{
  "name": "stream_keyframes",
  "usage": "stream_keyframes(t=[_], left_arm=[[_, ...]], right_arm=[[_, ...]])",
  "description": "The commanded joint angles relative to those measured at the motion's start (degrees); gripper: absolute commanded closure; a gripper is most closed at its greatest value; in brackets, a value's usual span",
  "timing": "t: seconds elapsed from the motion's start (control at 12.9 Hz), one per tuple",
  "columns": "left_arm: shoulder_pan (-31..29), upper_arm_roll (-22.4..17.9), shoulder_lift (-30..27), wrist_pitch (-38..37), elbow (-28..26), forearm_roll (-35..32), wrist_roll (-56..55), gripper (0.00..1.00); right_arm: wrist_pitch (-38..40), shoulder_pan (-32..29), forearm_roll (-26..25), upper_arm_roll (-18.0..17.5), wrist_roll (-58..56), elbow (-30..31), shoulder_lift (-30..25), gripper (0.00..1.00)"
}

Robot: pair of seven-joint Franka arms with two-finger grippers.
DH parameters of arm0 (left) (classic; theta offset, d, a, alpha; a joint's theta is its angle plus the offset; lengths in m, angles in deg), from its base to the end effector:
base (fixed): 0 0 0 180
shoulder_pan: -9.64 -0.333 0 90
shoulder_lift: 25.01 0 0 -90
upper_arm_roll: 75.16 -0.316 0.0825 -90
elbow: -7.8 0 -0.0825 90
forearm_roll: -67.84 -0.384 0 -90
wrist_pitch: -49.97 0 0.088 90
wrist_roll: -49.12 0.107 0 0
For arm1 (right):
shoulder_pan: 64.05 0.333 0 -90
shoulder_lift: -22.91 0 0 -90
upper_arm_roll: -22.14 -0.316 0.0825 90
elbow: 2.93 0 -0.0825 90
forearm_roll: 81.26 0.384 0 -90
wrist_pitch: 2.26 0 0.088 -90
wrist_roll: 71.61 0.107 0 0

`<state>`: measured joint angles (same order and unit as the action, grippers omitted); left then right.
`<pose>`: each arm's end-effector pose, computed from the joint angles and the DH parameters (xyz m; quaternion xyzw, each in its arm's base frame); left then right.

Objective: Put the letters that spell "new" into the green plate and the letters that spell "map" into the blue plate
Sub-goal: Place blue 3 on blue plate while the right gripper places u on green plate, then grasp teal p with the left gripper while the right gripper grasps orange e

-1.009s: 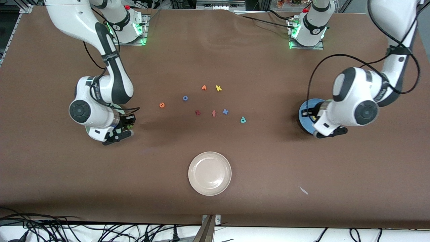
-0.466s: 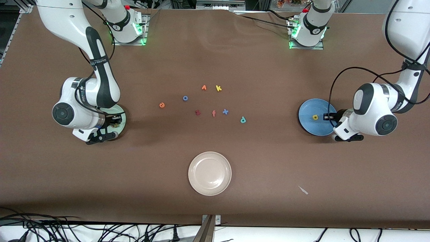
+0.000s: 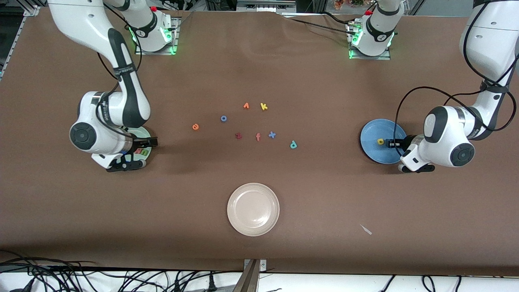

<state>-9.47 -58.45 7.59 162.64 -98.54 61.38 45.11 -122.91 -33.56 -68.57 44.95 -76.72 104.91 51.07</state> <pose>0.5879 0.0365 0.1967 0.9760 0.0267 -0.2140 0.0315 0.5999 0.1019 0.2477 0.9924 0.0547 -0.1095 0.0080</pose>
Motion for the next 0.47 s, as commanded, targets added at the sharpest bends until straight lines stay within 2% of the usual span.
stream_keyframes(t=[0.0,0.23,0.39], left_arm=[[-0.05,5.23,-5.78,-4.29,0.34,0.21,-3.61,0.0],[0.12,13.67,-6.06,-3.78,1.22,3.72,-19.41,0.0],[1.96,17.55,-5.27,0.5,1.22,6.27,-28.64,0.0]], right_arm=[[0.59,3.43,-0.82,0.05,10.08,3.07,-4.33,0.0],[-1.77,6.94,-0.74,-0.04,18.96,6.84,-6.8,0.0],[-7.2,10.36,-0.74,-0.13,26.08,11.14,-8.56,0.0]])
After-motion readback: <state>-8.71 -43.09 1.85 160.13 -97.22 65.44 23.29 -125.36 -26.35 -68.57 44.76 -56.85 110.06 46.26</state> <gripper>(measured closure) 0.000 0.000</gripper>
